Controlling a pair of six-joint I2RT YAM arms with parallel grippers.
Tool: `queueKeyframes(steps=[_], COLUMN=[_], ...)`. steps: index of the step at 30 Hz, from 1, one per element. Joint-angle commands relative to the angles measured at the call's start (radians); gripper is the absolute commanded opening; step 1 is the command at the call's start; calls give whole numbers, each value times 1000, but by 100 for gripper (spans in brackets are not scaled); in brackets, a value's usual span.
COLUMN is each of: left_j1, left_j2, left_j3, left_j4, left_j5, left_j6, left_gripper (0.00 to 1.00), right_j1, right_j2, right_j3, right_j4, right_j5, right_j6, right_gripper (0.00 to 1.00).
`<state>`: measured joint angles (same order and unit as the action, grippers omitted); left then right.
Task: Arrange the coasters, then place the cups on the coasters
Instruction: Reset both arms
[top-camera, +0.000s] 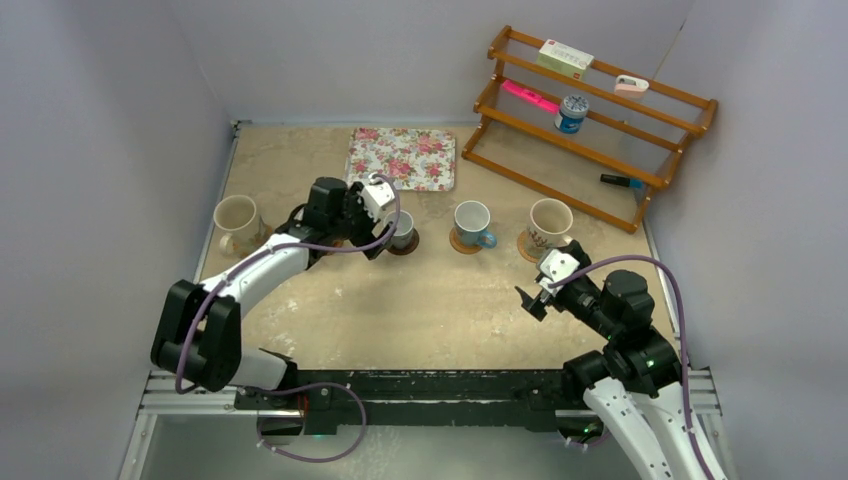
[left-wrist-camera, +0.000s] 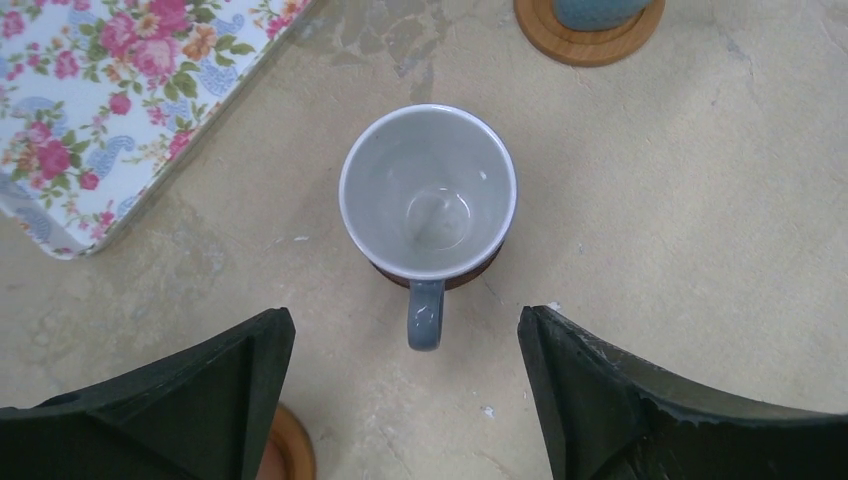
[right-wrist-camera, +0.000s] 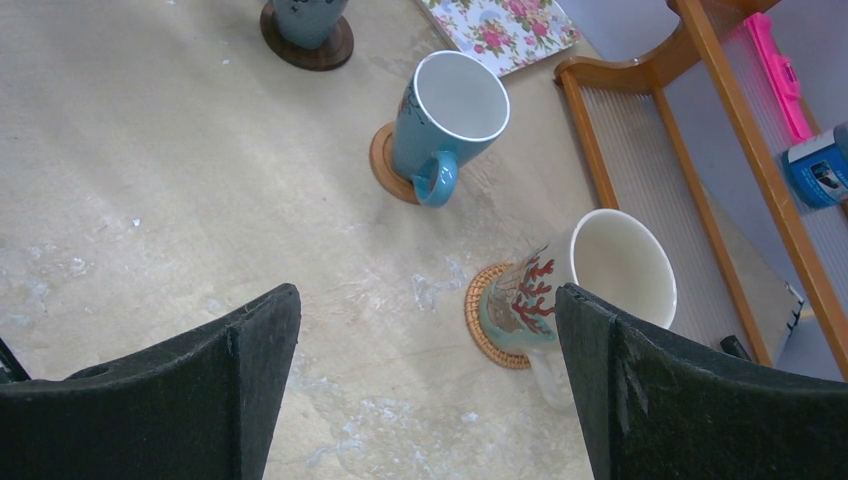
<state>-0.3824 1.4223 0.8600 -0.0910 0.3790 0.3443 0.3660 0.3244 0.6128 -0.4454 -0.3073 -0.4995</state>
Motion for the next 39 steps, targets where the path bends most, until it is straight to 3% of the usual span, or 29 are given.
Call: queueKeyframes(steps=[1,2,4,13,18,26,33,39], left_j1=[-3,-2,3,74,89,91,91,95], left_j2=[-98,-114,-139,-303,-452,-793,-1148,-1264], left_j3=[51,55,66,75,90,-5,-148,-212], left_j4=[-53,-63,-90,-160,-256,-337,-309,-310], left_j5=[-34,-42,-55,16,-61,-198,-232,-209], left_j6=[16,14,6,25,41,65,21,27], left_gripper=[89,89,99,100,100,100,100,100], right_j1=[0,1,-1,0,1,-1,-1,-2], right_j2=[-13,-15,-16,-22,-19,-90,-277,-323], right_j3=[-4,-2,-1,3,12,80,102,77], right_j4=[-4,-4,-4,1,39,53,145,150], right_j5=[-26,-27,-28,-27,71,180,220,165], right_j6=[-10,-10,-10,-1,47,122,278,336], right_gripper=[99,99,99,99,99,99,99,99])
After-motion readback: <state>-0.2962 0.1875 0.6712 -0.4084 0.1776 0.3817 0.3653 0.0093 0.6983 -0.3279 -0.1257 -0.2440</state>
